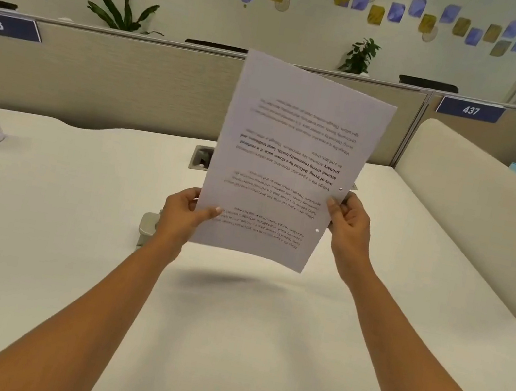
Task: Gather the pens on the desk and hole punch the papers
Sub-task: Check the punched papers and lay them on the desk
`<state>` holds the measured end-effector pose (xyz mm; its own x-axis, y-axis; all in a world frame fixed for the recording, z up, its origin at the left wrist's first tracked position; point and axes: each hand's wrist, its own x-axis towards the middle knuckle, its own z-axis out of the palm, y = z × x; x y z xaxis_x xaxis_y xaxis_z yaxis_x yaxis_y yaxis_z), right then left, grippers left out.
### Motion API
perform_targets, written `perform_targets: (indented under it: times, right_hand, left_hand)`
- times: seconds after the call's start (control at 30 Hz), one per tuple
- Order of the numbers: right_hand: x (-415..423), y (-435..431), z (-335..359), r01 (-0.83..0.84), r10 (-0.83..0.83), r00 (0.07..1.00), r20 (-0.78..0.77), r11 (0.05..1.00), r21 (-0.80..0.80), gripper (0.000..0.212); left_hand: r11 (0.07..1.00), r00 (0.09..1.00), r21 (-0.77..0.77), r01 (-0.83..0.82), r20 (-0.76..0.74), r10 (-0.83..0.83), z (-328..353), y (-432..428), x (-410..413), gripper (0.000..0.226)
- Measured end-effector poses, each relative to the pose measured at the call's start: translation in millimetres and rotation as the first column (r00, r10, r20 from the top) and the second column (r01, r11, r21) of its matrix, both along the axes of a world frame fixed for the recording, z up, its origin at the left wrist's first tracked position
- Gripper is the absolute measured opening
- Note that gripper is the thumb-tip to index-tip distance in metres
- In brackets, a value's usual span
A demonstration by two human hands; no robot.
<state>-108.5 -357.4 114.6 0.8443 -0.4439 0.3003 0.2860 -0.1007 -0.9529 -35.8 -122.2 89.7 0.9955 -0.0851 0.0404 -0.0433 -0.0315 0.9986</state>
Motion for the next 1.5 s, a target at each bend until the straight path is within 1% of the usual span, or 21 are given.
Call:
perform_targets:
  times: [0.1, 0.23, 0.33, 0.47, 0.57, 0.63, 0.7, 0.77, 0.83, 0.9, 0.97, 1.03, 1.1, 1.17, 1.23, 1.3, 1.37, 1.5]
  right_hand:
    - [-1.5, 3.2, -2.1, -0.011, 0.012, 1.000, 0.009, 1.000, -0.024, 0.016]
    - [-3.6, 5.6, -12.4, -0.054, 0.054, 0.999, 0.001, 0.999, -0.004, 0.009]
    - [-3.2, 6.9, -16.1, -0.077, 0.077, 0.997, -0.007, 0.997, 0.025, 0.015]
    - [-2.3, 5.1, -13.3, -0.071, 0.070, 0.997, 0.033, 0.997, 0.041, 0.017]
    - [-2.4, 3.4, -15.6, -0.086, 0.084, 0.996, 0.040, 0.995, 0.048, 0.012]
    - [-2.9, 2.1, -21.2, -0.080, 0.079, 0.997, 0.017, 0.996, 0.040, 0.006]
    - [-3.4, 0.0, -27.8, -0.032, 0.032, 0.999, -0.027, 0.999, -0.006, 0.006]
    - [-4.7, -3.3, -35.1, 0.064, -0.072, 0.994, -0.080, 0.993, -0.101, 0.015]
    - [-7.3, -7.6, -42.8, 0.153, -0.185, 0.968, -0.168, 0.970, -0.189, 0.025]
    - [-10.1, -11.8, -52.2, 0.144, -0.226, 0.919, -0.324, 0.955, -0.260, 0.030]
    - [-13.4, -14.3, -60.5, 0.049, -0.185, 0.838, -0.514, 0.963, -0.267, 0.034]
    - [-18.0, -12.4, -64.3, -0.062, -0.057, 0.761, -0.646, 0.985, -0.160, 0.037]
    - [-20.4, -7.4, -65.7, -0.142, 0.125, 0.733, -0.669, 0.989, 0.029, 0.037]
    - [-19.5, -2.3, -66.7, -0.185, 0.279, 0.754, -0.595, 0.959, 0.215, 0.028]
    - [-16.1, 2.7, -67.7, -0.182, 0.353, 0.802, -0.481, 0.913, 0.366, 0.018]
    - [-12.6, 7.9, -68.9, -0.139, 0.346, 0.862, -0.371, 0.864, 0.483, 0.010]
    - [-9.5, 11.1, -69.6, -0.083, 0.279, 0.914, -0.295, 0.840, 0.537, 0.003]
    - [-4.6, 8.6, -63.6, -0.007, 0.120, 0.971, -0.206, 0.879, 0.476, 0.013]
  left_hand:
    - [0.998, 0.999, -0.064, 0.027, 0.029, -0.025, 1.5, -1.8, -1.8, 0.023]
    - [0.996, 0.998, -0.085, 0.039, 0.045, -0.035, 0.1, -3.5, -4.1, 0.018]
    - [0.995, 0.998, -0.092, 0.029, 0.062, -0.023, 2.4, -6.2, -5.7, 0.018]
    - [0.996, 0.996, -0.093, 0.013, 0.092, -0.004, 9.7, -8.1, -5.6, 0.017]
    - [0.995, 0.996, -0.092, 0.023, 0.094, -0.014, 12.7, -9.2, -7.7, 0.017]
    - [0.993, 0.997, -0.117, 0.019, 0.075, -0.010, 12.9, -10.9, -9.2, 0.015]
    - [0.992, 0.998, -0.124, 0.006, 0.061, 0.001, 12.9, -12.8, -9.5, 0.010]
    - [0.993, 0.998, -0.117, -0.007, 0.067, 0.015, 13.4, -14.7, -10.1, 0.005]
    - [0.990, 0.996, -0.138, -0.023, 0.077, 0.034, 13.5, -16.0, -10.1, 0.007]
    - [0.982, 0.995, -0.184, -0.033, 0.083, 0.049, 13.5, -16.8, -10.2, 0.009]
    - [0.965, 0.995, -0.257, -0.045, 0.075, 0.066, 13.2, -17.0, -9.9, 0.010]
    - [0.938, 0.996, -0.344, -0.041, 0.062, 0.066, 12.8, -17.5, -9.9, 0.011]
    - [0.901, 0.998, -0.433, -0.022, 0.047, 0.047, 12.1, -19.5, -11.3, 0.011]
    - [0.859, 0.999, -0.513, 0.002, 0.040, 0.021, 10.2, -23.6, -13.9, 0.013]
    - [0.824, 0.999, -0.566, 0.028, 0.041, -0.005, 7.9, -27.5, -16.7, 0.017]
    - [0.788, 0.999, -0.614, 0.042, 0.039, -0.023, 6.2, -28.8, -18.1, 0.020]
    - [0.778, 0.999, -0.626, 0.053, 0.039, -0.037, 4.9, -26.7, -18.4, 0.022]
    - [0.814, 0.999, -0.579, 0.052, 0.033, -0.040, 3.7, -15.3, -15.6, 0.024]
